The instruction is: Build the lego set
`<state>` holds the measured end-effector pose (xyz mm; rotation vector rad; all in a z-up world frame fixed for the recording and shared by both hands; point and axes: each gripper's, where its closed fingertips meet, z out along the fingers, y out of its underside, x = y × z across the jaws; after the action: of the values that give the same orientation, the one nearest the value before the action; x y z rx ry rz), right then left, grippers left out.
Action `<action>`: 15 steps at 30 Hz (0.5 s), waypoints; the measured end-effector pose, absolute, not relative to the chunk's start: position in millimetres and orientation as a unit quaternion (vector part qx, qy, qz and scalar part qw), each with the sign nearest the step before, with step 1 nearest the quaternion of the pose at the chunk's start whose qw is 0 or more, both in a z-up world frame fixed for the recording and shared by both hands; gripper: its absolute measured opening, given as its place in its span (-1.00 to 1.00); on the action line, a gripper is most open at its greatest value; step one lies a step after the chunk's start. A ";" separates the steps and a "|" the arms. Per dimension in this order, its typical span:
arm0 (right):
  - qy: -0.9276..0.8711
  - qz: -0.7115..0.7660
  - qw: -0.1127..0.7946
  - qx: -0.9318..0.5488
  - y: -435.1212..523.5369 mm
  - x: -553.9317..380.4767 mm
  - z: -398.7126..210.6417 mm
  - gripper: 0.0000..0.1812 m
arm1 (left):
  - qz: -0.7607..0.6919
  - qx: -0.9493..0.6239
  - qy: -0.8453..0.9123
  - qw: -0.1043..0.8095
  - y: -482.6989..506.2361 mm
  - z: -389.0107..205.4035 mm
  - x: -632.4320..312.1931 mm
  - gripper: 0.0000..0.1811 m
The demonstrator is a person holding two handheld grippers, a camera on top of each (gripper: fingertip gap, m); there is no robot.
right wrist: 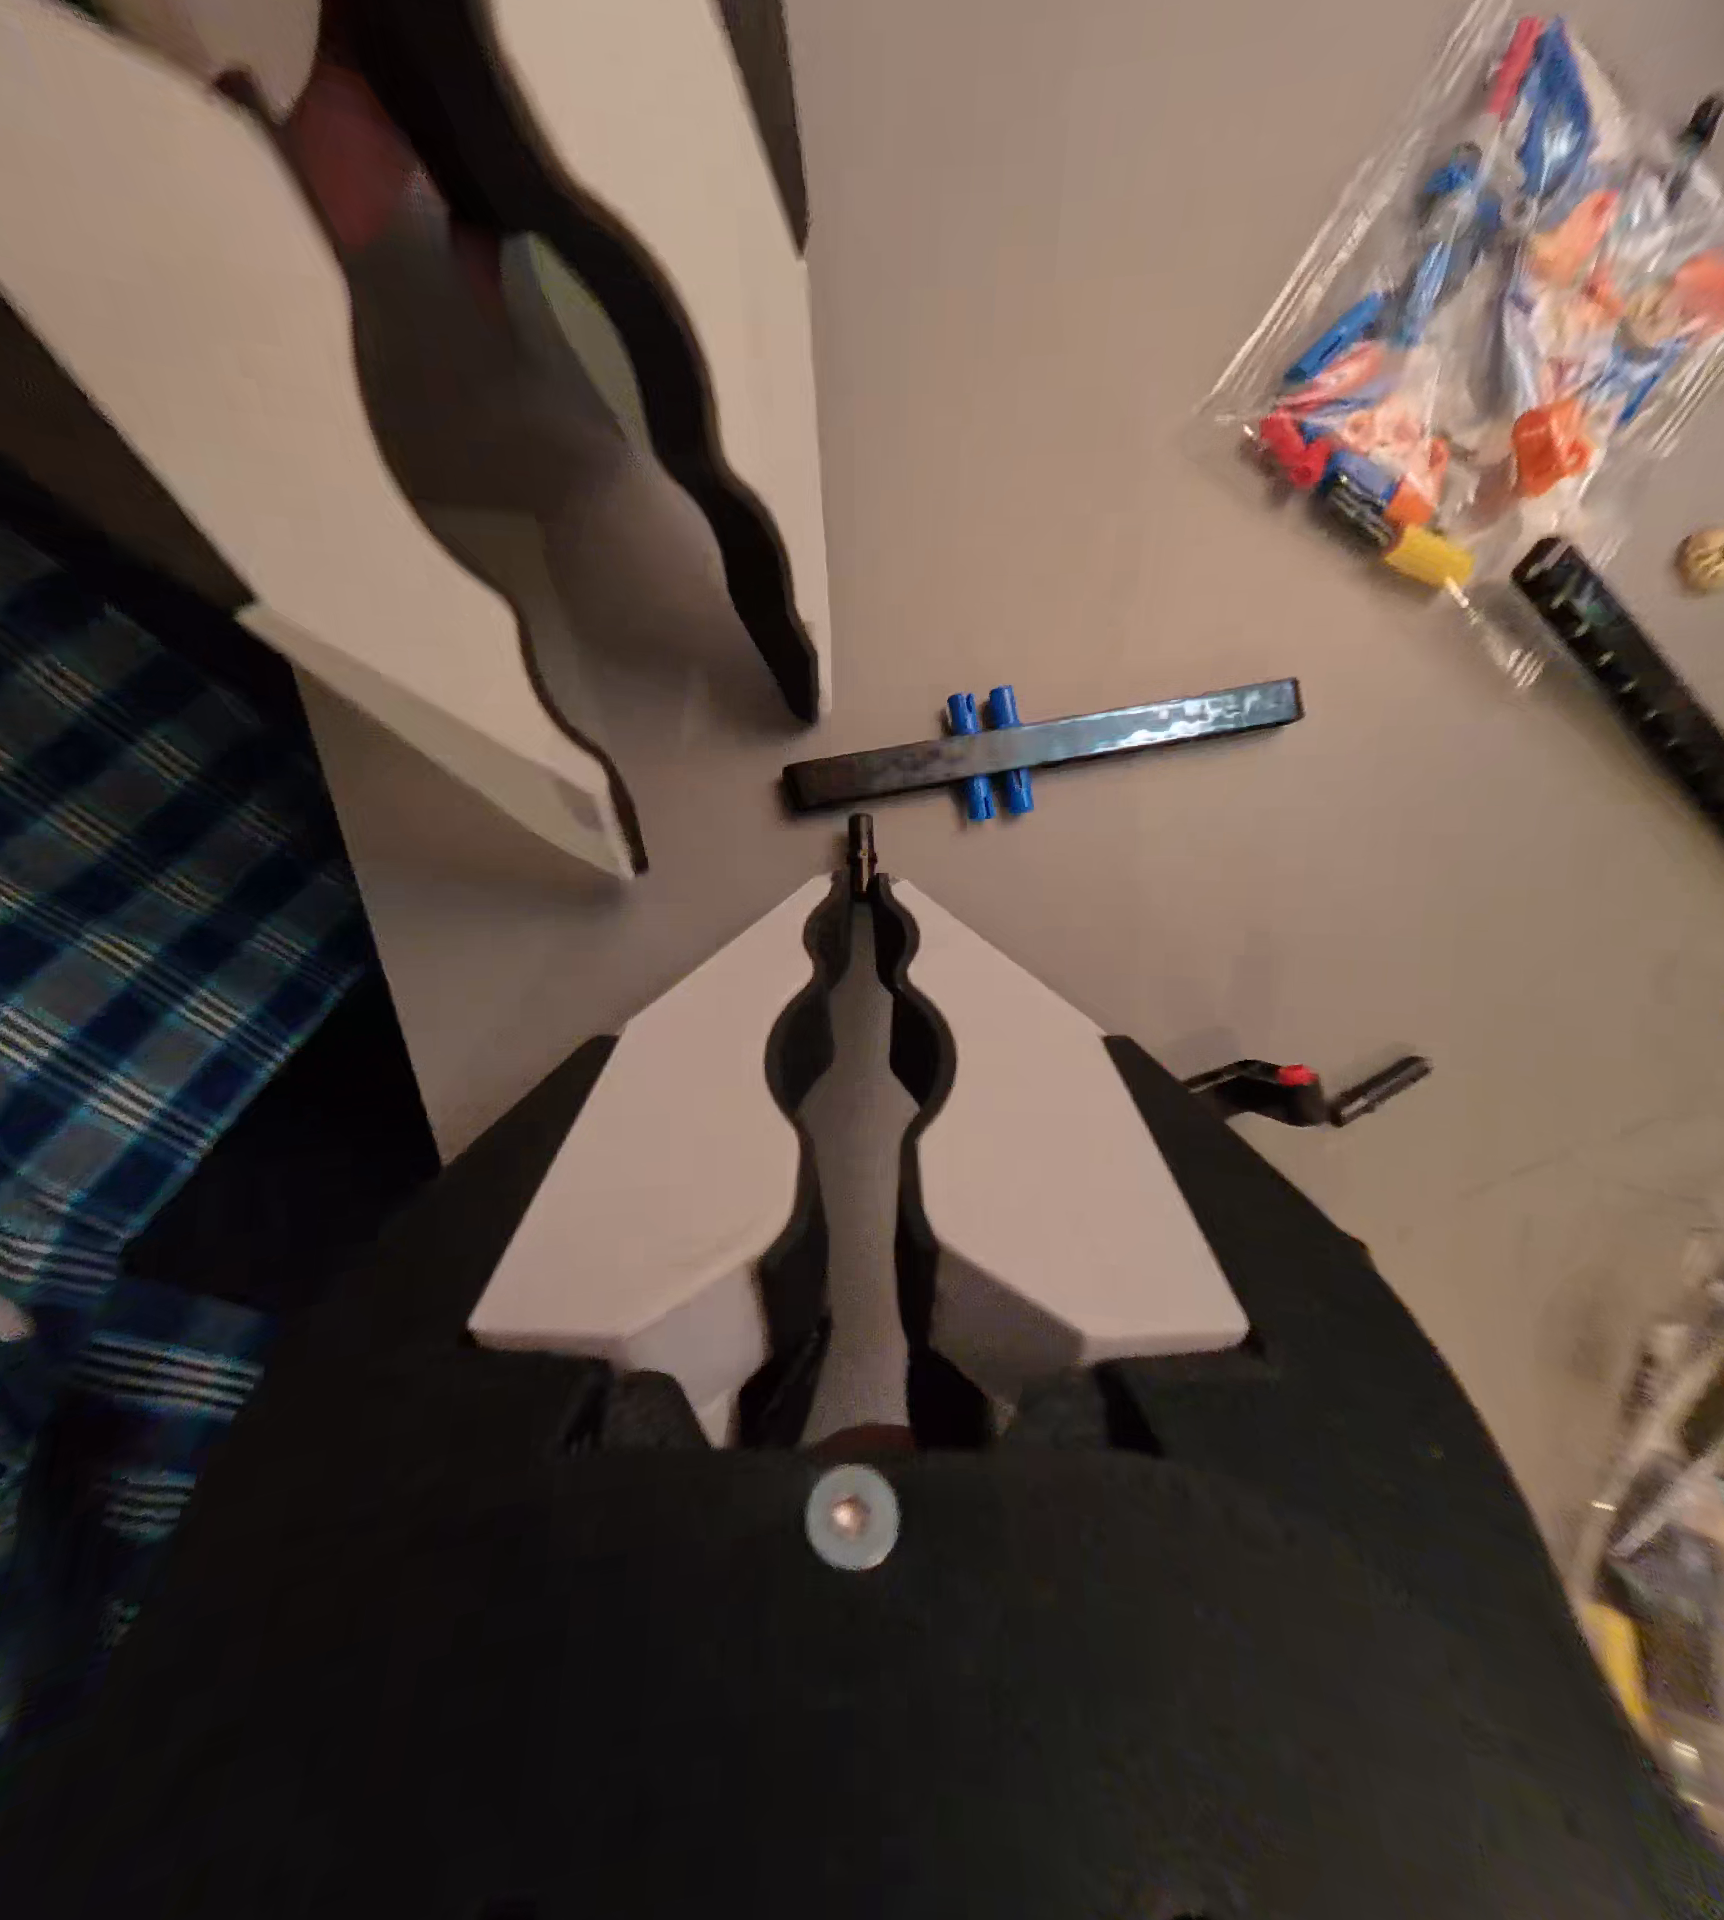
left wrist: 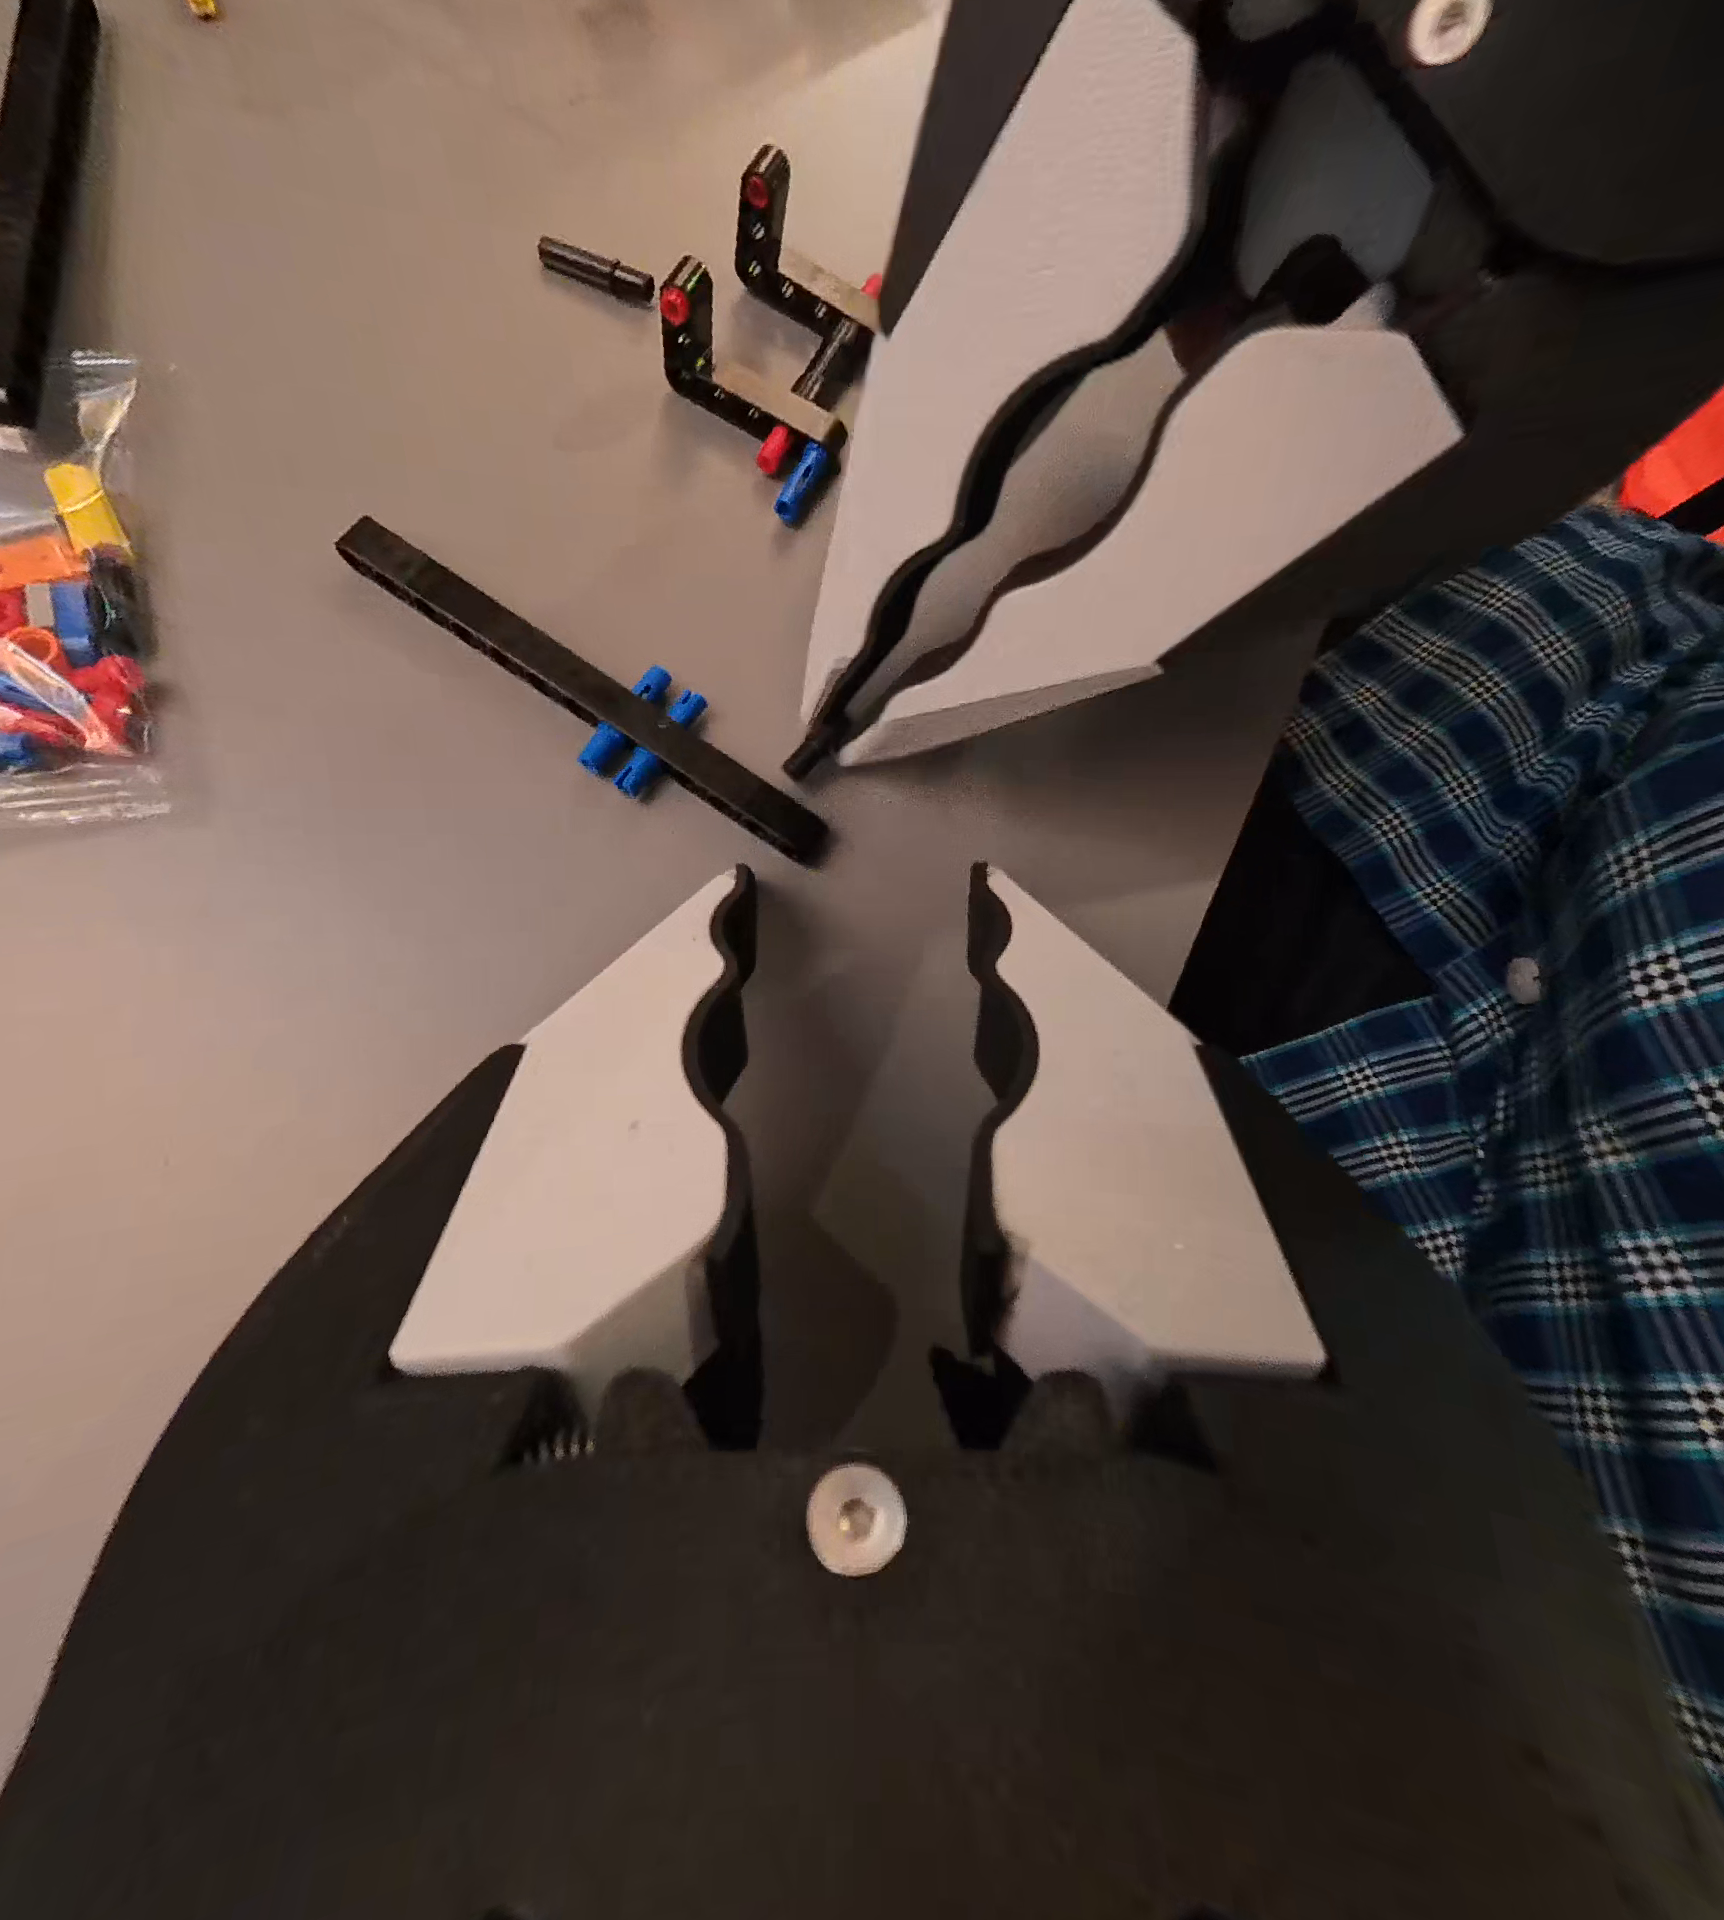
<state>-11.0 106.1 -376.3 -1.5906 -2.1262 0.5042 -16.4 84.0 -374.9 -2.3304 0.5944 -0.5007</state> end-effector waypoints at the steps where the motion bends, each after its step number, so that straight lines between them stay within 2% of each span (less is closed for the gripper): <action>1: -0.783 0.162 0.236 -0.553 107.9 -9.9 -376.0 -0.99 | -0.188 -0.893 0.230 0.337 84.0 -375.2 -17.3 -0.58; 7: -0.831 0.079 0.312 -0.454 109.0 -8.4 -375.1 -0.99 | -0.190 -0.884 0.244 0.350 81.7 -375.2 -9.0 -0.53; 15: -0.843 0.068 0.333 -0.417 105.7 -8.2 -374.9 -0.99 | -0.185 -0.883 0.246 0.356 82.5 -375.2 -8.8 -0.55</action>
<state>-8.2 105.7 -374.9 -1.0879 -2.2019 0.1784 -8.8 82.5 -375.2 -2.2796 0.6353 -0.4767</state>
